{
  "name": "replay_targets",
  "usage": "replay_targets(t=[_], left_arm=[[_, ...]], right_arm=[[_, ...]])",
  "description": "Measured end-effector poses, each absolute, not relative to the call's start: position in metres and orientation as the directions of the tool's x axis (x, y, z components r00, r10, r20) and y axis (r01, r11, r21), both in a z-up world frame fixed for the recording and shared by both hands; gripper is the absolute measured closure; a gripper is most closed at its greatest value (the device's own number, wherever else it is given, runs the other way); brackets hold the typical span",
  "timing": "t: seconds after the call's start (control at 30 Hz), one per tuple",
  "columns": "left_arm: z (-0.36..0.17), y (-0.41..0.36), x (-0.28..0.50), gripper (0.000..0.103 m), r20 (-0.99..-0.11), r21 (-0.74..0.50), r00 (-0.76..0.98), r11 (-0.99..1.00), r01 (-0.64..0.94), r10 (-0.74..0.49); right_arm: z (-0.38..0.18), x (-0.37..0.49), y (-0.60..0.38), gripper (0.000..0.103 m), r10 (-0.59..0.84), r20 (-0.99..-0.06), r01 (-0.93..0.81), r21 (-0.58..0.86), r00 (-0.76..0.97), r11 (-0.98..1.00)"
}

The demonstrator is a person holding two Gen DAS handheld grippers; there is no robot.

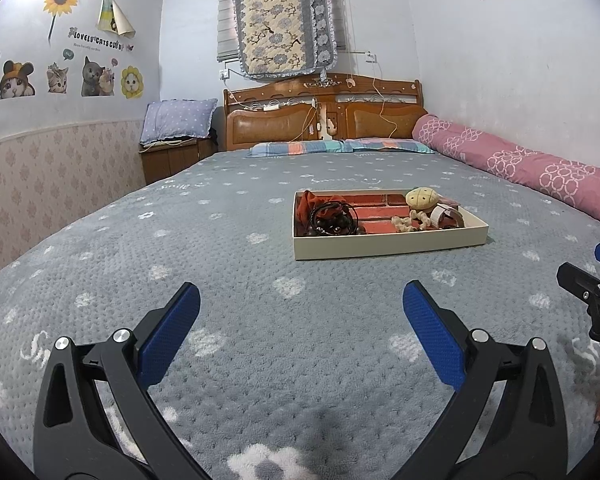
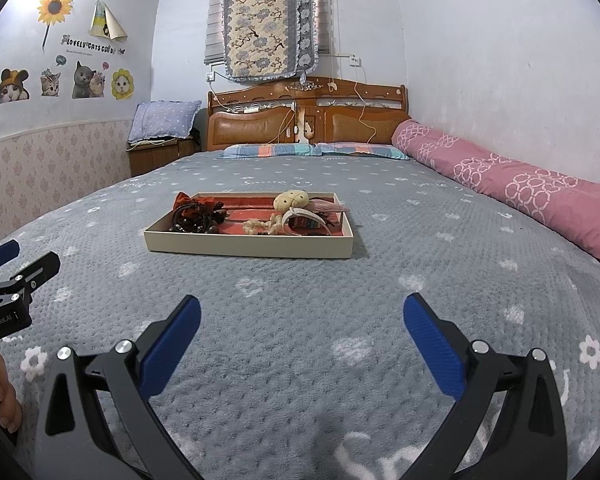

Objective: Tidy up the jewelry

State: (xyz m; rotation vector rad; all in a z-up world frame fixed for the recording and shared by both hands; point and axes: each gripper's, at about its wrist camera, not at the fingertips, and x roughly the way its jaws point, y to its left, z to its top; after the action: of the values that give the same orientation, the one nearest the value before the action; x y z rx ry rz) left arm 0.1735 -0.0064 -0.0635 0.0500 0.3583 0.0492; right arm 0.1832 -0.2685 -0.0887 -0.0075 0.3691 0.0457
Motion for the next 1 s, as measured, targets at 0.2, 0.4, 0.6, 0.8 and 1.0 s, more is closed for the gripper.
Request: replay_targets(t=[0.2,0.4,0.6,0.8,1.0], left_arm=[[-0.0633,-0.0043,0.1725,0.005,-0.351,0.054,0.935,0.998,-0.041,0.058],[-0.0630,-0.0035,0.1730,0.005,-0.350,0.056,0.935,0.998,-0.041,0.058],[-0.0631,-0.0039,0.1729,0.005,-0.349,0.057,0.935,0.998,-0.041,0.059],[-0.0631,-0.0036,0.1731,0.005,-0.349,0.059,0.935,0.997,-0.041,0.059],[-0.0631,-0.0028,0.1731,0.005,-0.348,0.061,0.936,0.997,-0.041,0.059]], right_arm=[[-0.0888,0.1832,-0.2685,0.004,0.043,-0.361,-0.046,0.002,0.932,0.999],[-0.0889,0.1831,-0.2685,0.004,0.043,-0.360,-0.046,0.001,0.932,0.999],[-0.0889,0.1831,-0.2684,0.004,0.043,-0.360,-0.046,0.002,0.932,0.999],[-0.0888,0.1831,-0.2685,0.004,0.043,-0.360,-0.046,0.002,0.932,0.999],[-0.0889,0.1830,-0.2684,0.004,0.043,-0.360,-0.046,0.001,0.932,0.999]])
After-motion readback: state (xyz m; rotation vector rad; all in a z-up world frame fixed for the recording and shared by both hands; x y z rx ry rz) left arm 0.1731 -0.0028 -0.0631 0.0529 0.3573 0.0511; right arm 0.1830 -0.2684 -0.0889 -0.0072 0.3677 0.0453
